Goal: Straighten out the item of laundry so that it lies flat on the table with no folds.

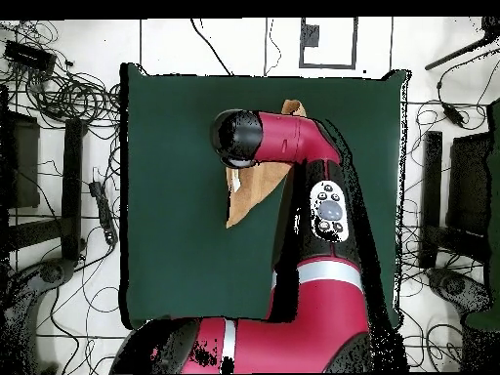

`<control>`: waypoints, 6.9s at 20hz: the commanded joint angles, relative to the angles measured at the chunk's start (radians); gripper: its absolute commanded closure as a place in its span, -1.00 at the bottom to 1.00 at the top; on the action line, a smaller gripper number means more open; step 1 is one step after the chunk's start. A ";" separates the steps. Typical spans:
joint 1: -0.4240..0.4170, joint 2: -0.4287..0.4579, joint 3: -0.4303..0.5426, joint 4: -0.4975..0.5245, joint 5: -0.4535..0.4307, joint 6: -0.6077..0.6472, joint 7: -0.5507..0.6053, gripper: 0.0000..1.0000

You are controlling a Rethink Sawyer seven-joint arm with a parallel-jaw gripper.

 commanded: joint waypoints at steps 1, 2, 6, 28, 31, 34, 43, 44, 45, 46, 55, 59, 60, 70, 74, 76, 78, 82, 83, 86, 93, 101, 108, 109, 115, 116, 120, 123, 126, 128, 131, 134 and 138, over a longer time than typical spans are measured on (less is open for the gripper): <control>0.023 -0.001 0.045 0.176 -0.001 -0.003 0.104 -1.00; 0.026 -0.002 0.044 0.174 -0.001 0.002 0.106 -1.00; 0.029 -0.013 0.045 0.198 0.000 -0.003 0.112 -1.00; 0.049 -0.063 0.042 0.314 0.002 -0.070 0.164 -1.00; 0.054 -0.055 0.042 0.316 0.004 -0.085 0.172 -1.00; 0.057 -0.041 0.044 0.317 0.006 -0.107 0.179 -1.00; 0.046 -0.008 0.045 0.301 -0.015 -0.150 0.144 -1.00; 0.042 0.001 0.048 0.299 -0.018 -0.160 0.137 -1.00; 0.041 0.006 0.049 0.295 -0.021 -0.164 0.132 -1.00; 0.039 0.012 0.050 0.291 -0.023 -0.169 0.126 -1.00; 0.039 0.051 0.056 0.266 -0.029 -0.190 0.113 -1.00; 0.034 0.074 0.060 0.247 -0.027 -0.191 0.101 -1.00; 0.034 0.078 0.060 0.241 -0.027 -0.187 0.099 -1.00; 0.043 0.069 0.051 0.239 -0.022 -0.156 0.102 -1.00; 0.045 0.060 0.051 0.242 -0.020 -0.143 0.101 -1.00; 0.046 0.060 0.049 0.238 -0.019 -0.136 0.101 -1.00; 0.042 0.061 0.052 0.236 -0.019 -0.133 0.096 -1.00; 0.037 0.058 0.056 0.234 -0.018 -0.125 0.088 -1.00; 0.037 0.056 0.056 0.234 -0.018 -0.121 0.086 -1.00; 0.038 0.048 0.056 0.237 -0.016 -0.114 0.088 -1.00; 0.057 0.034 0.042 0.222 -0.012 -0.079 0.101 -1.00; 0.051 0.039 0.047 0.236 -0.012 -0.095 0.101 -1.00; 0.058 0.028 0.045 0.254 -0.011 -0.099 0.109 -1.00; 0.057 0.029 0.045 0.253 -0.012 -0.101 0.107 -1.00; 0.059 0.040 0.043 0.245 -0.015 -0.107 0.109 -1.00; 0.059 0.043 0.044 0.240 -0.015 -0.106 0.108 -1.00; 0.059 0.047 0.043 0.232 -0.015 -0.102 0.105 -1.00; 0.056 0.049 0.046 0.232 -0.016 -0.105 0.102 -1.00; 0.056 0.047 0.046 0.235 -0.017 -0.107 0.101 -1.00; 0.057 0.046 0.044 0.234 -0.018 -0.106 0.101 -1.00; 0.055 0.052 0.046 0.230 -0.019 -0.110 0.099 -1.00; 0.054 0.051 0.046 0.228 -0.018 -0.106 0.097 -1.00; 0.049 0.056 0.048 0.222 -0.020 -0.105 0.090 -1.00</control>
